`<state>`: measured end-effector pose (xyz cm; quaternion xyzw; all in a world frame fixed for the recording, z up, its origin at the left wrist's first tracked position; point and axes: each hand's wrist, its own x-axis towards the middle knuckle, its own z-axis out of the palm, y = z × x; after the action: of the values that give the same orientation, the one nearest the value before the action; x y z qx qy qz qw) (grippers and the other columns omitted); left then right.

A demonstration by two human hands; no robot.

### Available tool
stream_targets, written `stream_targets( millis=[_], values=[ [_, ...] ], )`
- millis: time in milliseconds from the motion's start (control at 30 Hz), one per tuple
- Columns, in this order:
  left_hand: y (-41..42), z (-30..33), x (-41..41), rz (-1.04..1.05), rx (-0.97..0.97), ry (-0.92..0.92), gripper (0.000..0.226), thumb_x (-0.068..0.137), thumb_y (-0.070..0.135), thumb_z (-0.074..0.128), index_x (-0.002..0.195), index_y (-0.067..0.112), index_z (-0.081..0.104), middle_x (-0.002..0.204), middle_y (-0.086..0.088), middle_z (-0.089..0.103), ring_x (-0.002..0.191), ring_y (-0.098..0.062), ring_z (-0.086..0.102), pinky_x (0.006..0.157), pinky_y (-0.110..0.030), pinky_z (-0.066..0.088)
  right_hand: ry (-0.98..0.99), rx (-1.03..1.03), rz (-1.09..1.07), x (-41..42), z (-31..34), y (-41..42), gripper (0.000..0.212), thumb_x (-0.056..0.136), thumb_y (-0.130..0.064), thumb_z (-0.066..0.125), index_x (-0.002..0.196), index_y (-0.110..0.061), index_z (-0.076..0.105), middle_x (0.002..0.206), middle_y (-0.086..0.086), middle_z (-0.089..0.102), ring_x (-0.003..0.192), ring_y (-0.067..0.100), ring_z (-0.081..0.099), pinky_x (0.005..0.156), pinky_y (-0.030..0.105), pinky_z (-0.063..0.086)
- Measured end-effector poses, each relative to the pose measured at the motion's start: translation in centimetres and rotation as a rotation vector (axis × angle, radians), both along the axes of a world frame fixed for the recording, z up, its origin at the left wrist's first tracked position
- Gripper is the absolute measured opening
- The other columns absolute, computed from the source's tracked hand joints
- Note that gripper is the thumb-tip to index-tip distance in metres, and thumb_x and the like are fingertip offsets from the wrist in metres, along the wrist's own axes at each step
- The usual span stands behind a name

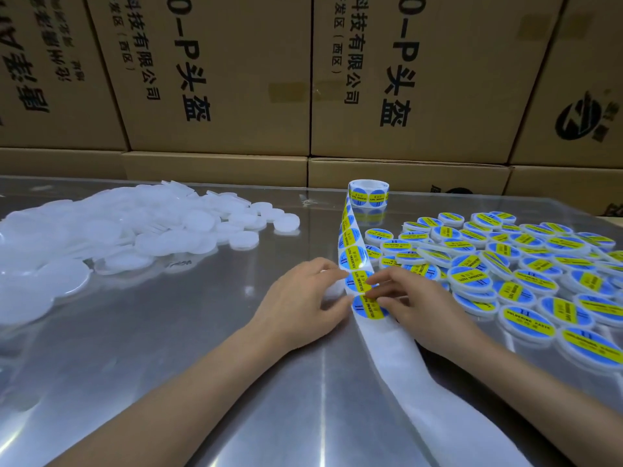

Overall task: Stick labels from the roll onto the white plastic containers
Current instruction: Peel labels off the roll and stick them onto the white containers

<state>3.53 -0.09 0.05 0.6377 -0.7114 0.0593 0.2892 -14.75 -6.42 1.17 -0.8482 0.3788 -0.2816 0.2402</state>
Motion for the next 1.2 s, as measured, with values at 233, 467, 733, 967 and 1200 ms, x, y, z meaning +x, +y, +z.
stream_targets(
  millis=[233,467,733,967,1200],
  values=[
    [0.1,0.2,-0.7,-0.091,0.126,-0.066,0.053,0.083,0.062,0.053,0.129,0.035,0.051,0.113,0.013,0.056,0.112,-0.006,0.045,0.101,-0.035,0.028,-0.005,-0.062,0.087,0.1,-0.5,0.3,0.028,0.08,-0.018,0.072,0.101,-0.031,0.059,0.088,-0.016,0.062,0.08,0.003,0.057,0.076,0.022,0.046],
    [0.2,0.5,-0.4,-0.099,0.152,-0.002,0.052,0.075,0.069,0.056,0.112,0.035,0.064,0.102,0.013,0.056,0.097,-0.002,0.048,0.099,-0.032,0.031,0.066,-0.11,0.113,0.2,-0.8,-0.1,0.035,0.084,-0.025,0.068,0.117,-0.024,0.058,0.112,-0.016,0.06,0.106,0.0,0.053,0.09,0.021,0.041],
    [0.0,0.6,-0.5,-0.075,0.147,0.038,0.048,0.076,0.061,0.064,0.107,0.025,0.067,0.102,0.009,0.06,0.098,-0.008,0.054,0.099,-0.032,0.033,0.046,-0.2,0.072,0.3,-0.9,0.2,0.026,0.083,-0.027,0.068,0.107,-0.028,0.058,0.103,-0.013,0.063,0.097,0.003,0.055,0.081,0.019,0.042],
    [0.1,0.6,-0.4,-0.111,0.161,0.074,0.043,0.072,0.068,0.062,0.095,0.032,0.067,0.095,0.011,0.059,0.093,-0.002,0.051,0.094,-0.026,0.019,-0.269,-0.191,0.08,0.5,-0.3,0.8,0.021,0.091,-0.036,0.057,0.081,-0.019,0.065,0.09,-0.006,0.066,0.094,0.011,0.058,0.087,0.028,0.042],
    [0.5,0.8,0.2,-0.164,0.206,0.012,0.074,0.069,0.078,0.052,0.128,0.035,0.053,0.128,0.021,0.052,0.12,0.003,0.041,0.108,-0.031,0.015,-0.765,0.222,-0.059,0.4,1.7,1.4,0.052,0.085,-0.053,0.036,0.048,-0.016,0.042,0.069,-0.003,0.068,0.078,0.006,0.062,0.078,0.021,0.043]
  ],
)
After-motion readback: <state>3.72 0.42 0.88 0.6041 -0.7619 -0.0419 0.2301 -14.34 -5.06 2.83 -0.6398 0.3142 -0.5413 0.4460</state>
